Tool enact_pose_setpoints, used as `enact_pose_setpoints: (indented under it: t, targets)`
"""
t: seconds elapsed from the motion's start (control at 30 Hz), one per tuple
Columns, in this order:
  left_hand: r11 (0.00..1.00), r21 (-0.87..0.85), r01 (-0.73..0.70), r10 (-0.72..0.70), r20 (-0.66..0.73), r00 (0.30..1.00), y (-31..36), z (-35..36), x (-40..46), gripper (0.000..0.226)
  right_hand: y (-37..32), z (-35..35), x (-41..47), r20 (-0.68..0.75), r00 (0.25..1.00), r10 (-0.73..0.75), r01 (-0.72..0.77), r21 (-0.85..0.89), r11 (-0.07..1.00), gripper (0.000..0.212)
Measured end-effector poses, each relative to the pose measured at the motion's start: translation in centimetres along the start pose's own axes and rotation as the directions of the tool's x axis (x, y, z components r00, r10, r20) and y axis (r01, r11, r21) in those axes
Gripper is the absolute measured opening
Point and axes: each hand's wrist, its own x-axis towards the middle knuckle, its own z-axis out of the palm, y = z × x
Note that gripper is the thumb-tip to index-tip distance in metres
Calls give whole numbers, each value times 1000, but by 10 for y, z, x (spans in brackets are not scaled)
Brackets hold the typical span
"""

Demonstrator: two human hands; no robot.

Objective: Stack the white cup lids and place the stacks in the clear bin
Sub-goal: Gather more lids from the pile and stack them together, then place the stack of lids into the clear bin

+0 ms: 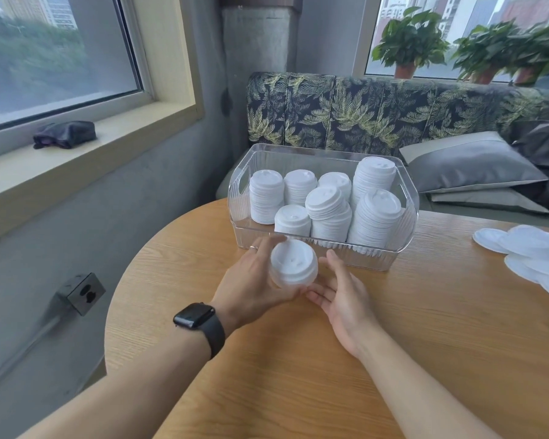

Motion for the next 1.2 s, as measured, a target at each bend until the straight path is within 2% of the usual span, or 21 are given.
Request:
enact_pose_setpoints:
  t: [0.17,0.37,0.53,0.63,0.73,1.07,1.2]
  targets:
    - [1000,-5,-7,7,-92,996,1,-6,22,83,0,-4,2,-35,999,-12,11,-22,1000,42]
    - [999,5,48,-47,-182,982,8,-19,63,83,6,-7,9,-60,993,-105,96,-146,985,36]
    - [985,33,169,-163,-141,976,1,-27,102,78,6,-9,9,-59,987,-152,139,-189,972,32]
    - [968,91,232,-229,-48,972,-1,-26,117,79,6,-10,9,-53,986,-158,145,-189,971,31]
    - [958,71,279,-282,35,959,-4,-20,127,79,6,-11,11,-49,986,-158,147,-183,972,31]
    - [978,37,205,-205,-5,979,-5,-4,137,66,9,-12,12,-40,986,-159,150,-173,973,30]
    - [980,73,186,-187,13,982,-2,-5,135,58,9,-12,11,-42,985,-169,158,-183,970,30]
